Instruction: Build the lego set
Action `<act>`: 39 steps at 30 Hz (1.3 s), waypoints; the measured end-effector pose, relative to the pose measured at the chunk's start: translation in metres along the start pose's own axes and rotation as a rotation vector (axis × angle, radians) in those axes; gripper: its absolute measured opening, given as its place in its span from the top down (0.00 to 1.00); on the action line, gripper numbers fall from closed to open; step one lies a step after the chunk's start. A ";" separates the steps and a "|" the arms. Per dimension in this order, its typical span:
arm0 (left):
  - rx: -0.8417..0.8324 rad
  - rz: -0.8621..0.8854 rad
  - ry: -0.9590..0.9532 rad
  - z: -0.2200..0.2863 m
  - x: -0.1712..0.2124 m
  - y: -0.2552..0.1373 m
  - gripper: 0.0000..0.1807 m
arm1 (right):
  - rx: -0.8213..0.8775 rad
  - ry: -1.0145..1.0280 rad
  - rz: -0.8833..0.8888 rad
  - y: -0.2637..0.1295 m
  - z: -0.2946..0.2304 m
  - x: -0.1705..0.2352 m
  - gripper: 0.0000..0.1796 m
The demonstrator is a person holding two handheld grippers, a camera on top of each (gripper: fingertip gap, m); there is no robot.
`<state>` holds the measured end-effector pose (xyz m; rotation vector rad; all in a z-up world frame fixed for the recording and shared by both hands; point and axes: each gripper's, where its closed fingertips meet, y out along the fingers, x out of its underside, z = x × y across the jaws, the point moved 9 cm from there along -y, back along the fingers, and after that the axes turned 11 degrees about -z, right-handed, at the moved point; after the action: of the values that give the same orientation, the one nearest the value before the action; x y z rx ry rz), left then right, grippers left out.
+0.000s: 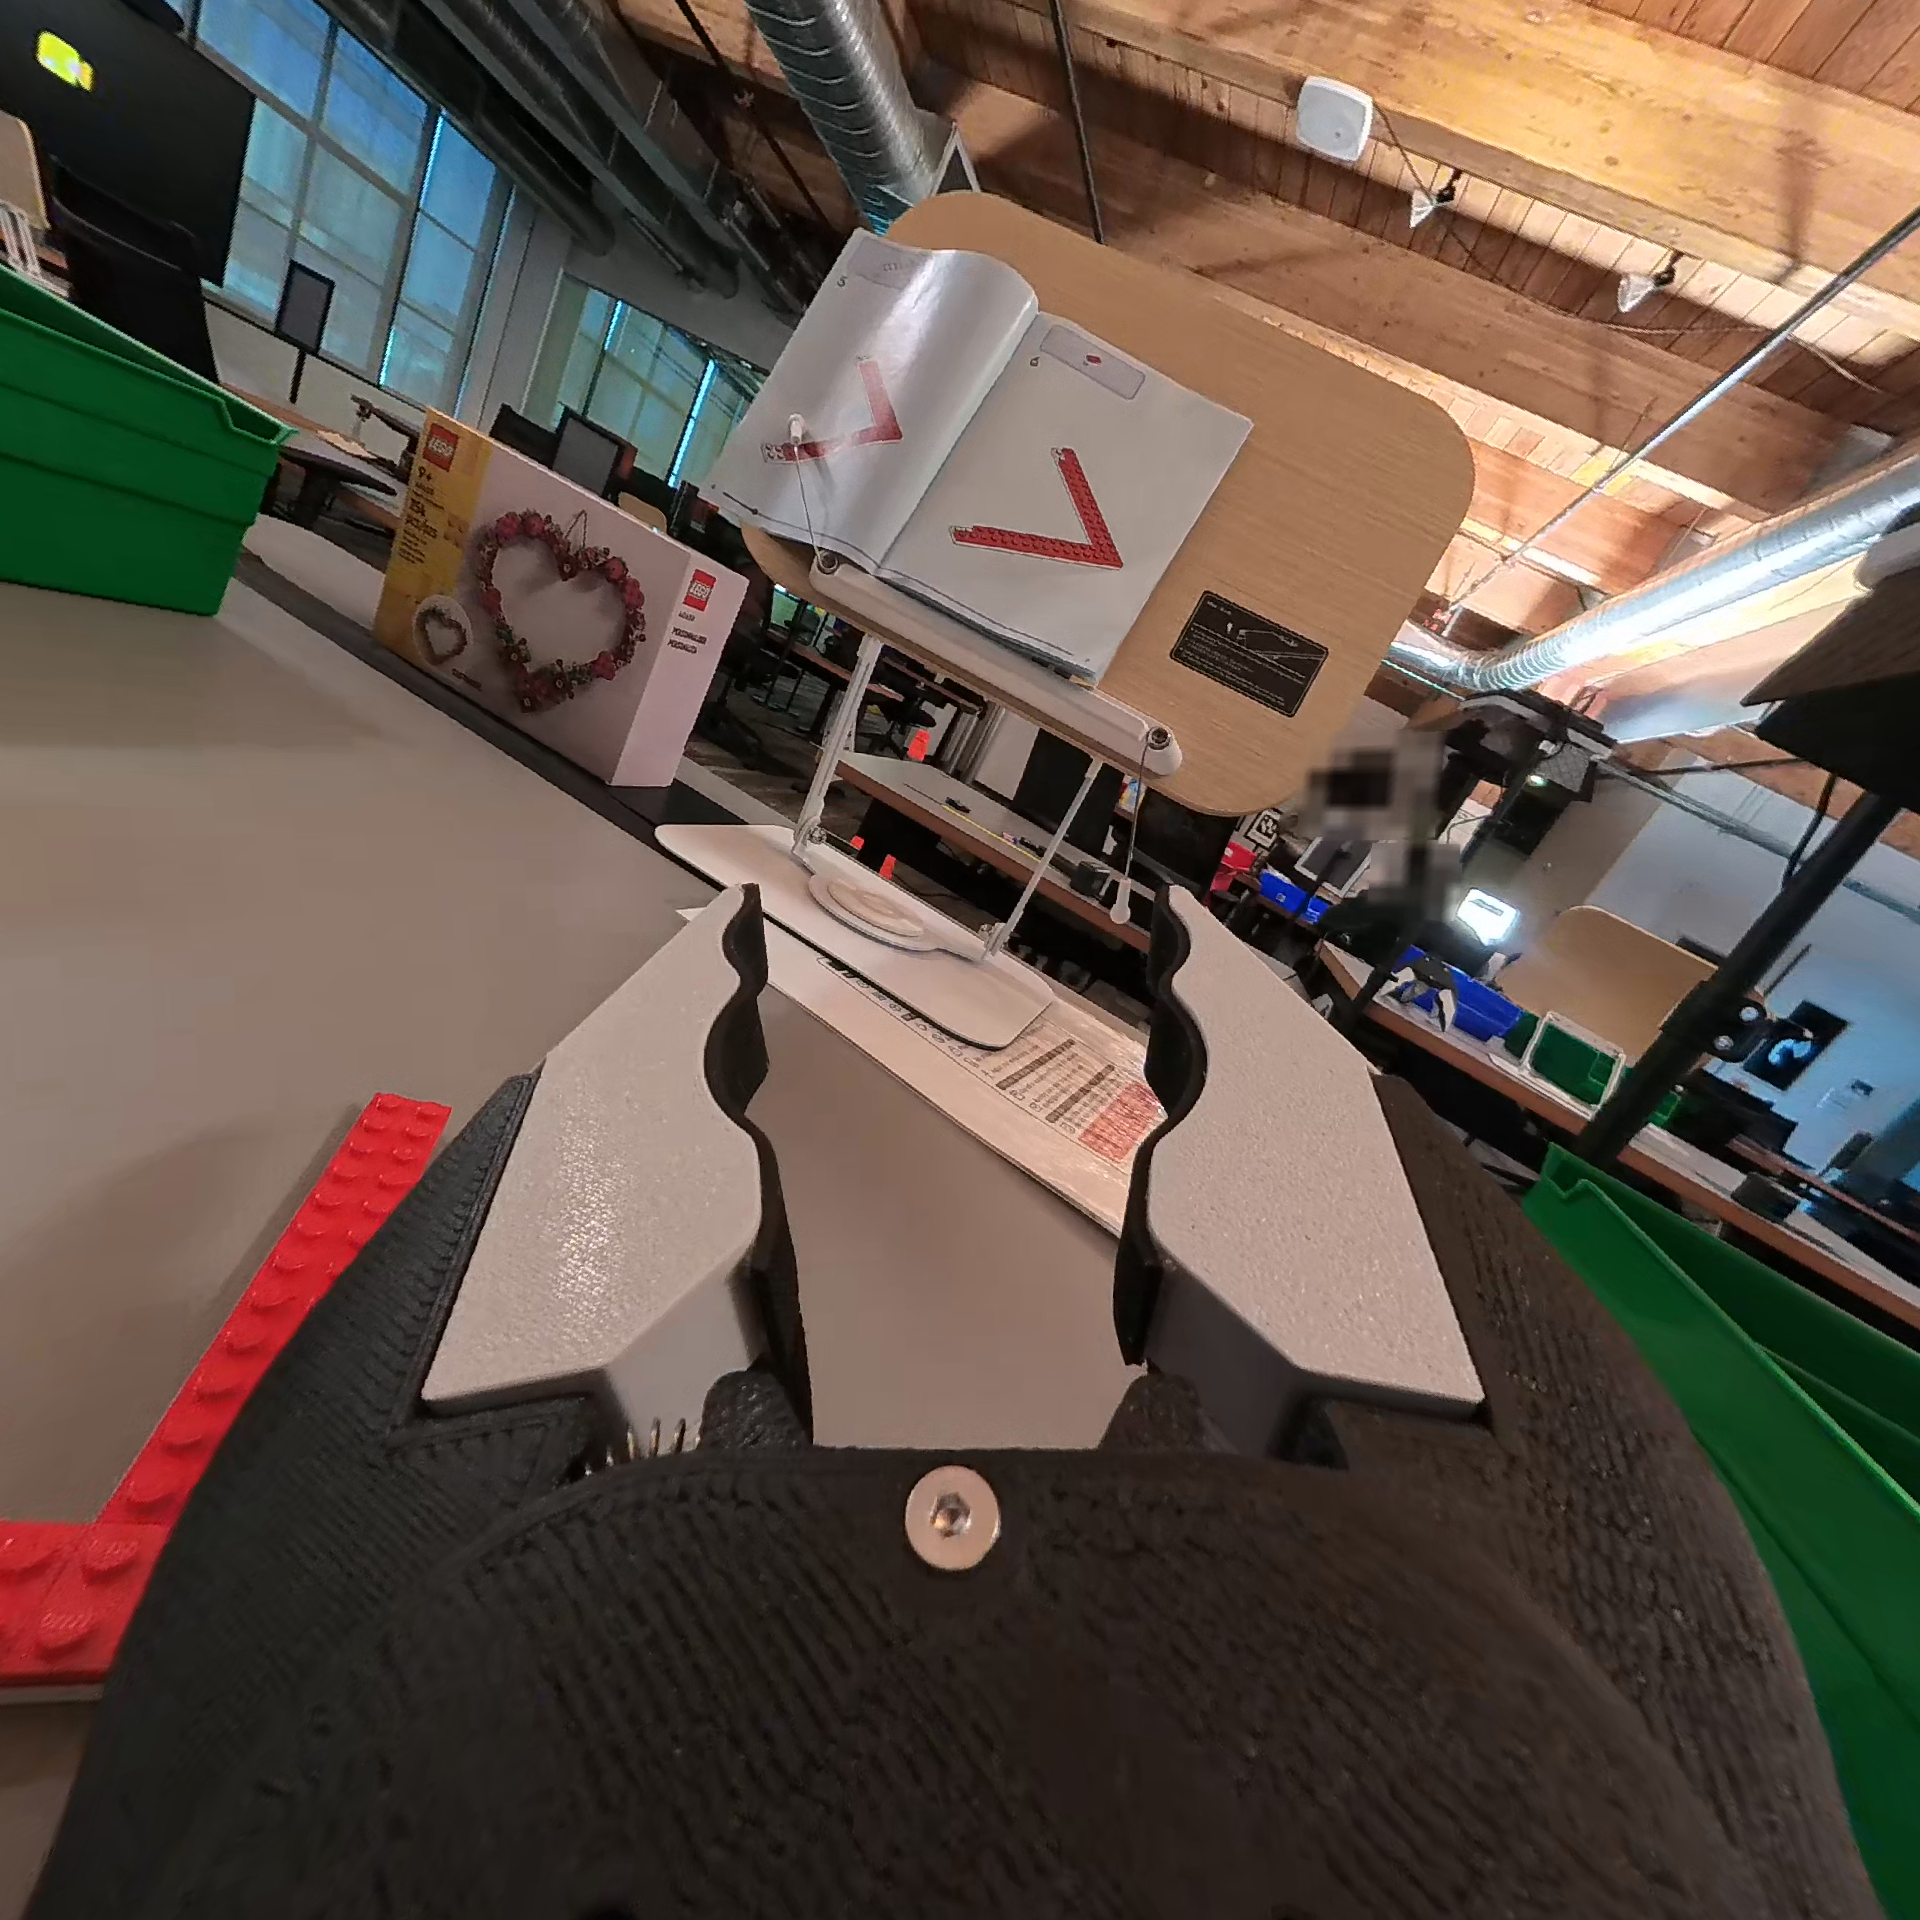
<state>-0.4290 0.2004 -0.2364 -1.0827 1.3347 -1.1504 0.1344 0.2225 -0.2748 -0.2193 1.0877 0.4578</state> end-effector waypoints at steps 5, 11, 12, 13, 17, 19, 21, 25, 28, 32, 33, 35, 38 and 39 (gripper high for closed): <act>-0.007 0.099 -0.075 -0.025 -0.002 -0.028 0.86 | -0.003 -0.003 0.000 0.000 0.000 0.000 0.60; 0.046 0.022 -0.105 -0.036 -0.009 -0.009 0.86 | -0.004 -0.004 0.000 0.000 -0.001 0.000 0.60; 0.063 0.019 -0.112 -0.035 -0.011 -0.004 0.86 | -0.004 -0.005 0.000 0.000 -0.001 0.000 0.60; 0.079 0.017 -0.121 -0.035 -0.013 0.001 0.86 | -0.004 -0.006 -0.001 0.000 -0.001 0.000 0.60; 0.108 0.016 -0.148 -0.036 -0.022 0.018 0.86 | -0.004 -0.008 -0.002 0.000 -0.001 0.000 0.60; 0.147 0.013 -0.126 -0.033 -0.026 0.025 0.87 | -0.004 -0.007 -0.002 0.000 -0.001 0.000 0.60; 0.173 0.025 -0.071 -0.028 -0.031 0.029 0.87 | -0.004 -0.007 -0.002 0.000 -0.001 0.000 0.60; 0.175 0.024 -0.032 -0.018 -0.040 0.034 0.86 | -0.005 -0.011 -0.004 0.001 -0.001 0.000 0.60; 0.167 0.008 0.000 -0.009 -0.045 0.038 0.86 | -0.006 -0.015 -0.005 0.001 -0.002 0.000 0.60; 0.111 -0.044 0.035 0.001 -0.047 0.044 0.86 | -0.006 -0.016 -0.005 0.001 -0.002 0.000 0.60; 0.091 -0.056 0.041 0.002 -0.047 0.044 0.85 | -0.006 -0.016 -0.005 0.001 -0.002 0.000 0.60; 0.069 -0.066 0.054 0.004 -0.048 0.046 0.84 | -0.007 -0.018 -0.005 0.001 -0.002 0.000 0.60; 0.075 -0.080 0.053 0.008 -0.049 0.049 0.85 | -0.008 -0.019 -0.005 0.001 -0.002 0.000 0.60; 0.070 -0.087 0.052 0.008 -0.049 0.050 0.85 | -0.008 -0.019 -0.005 0.001 -0.002 0.000 0.60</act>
<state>-0.4179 0.2551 -0.2797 -1.0749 1.2890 -1.2878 0.1321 0.2225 -0.2758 -0.2243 1.0667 0.4589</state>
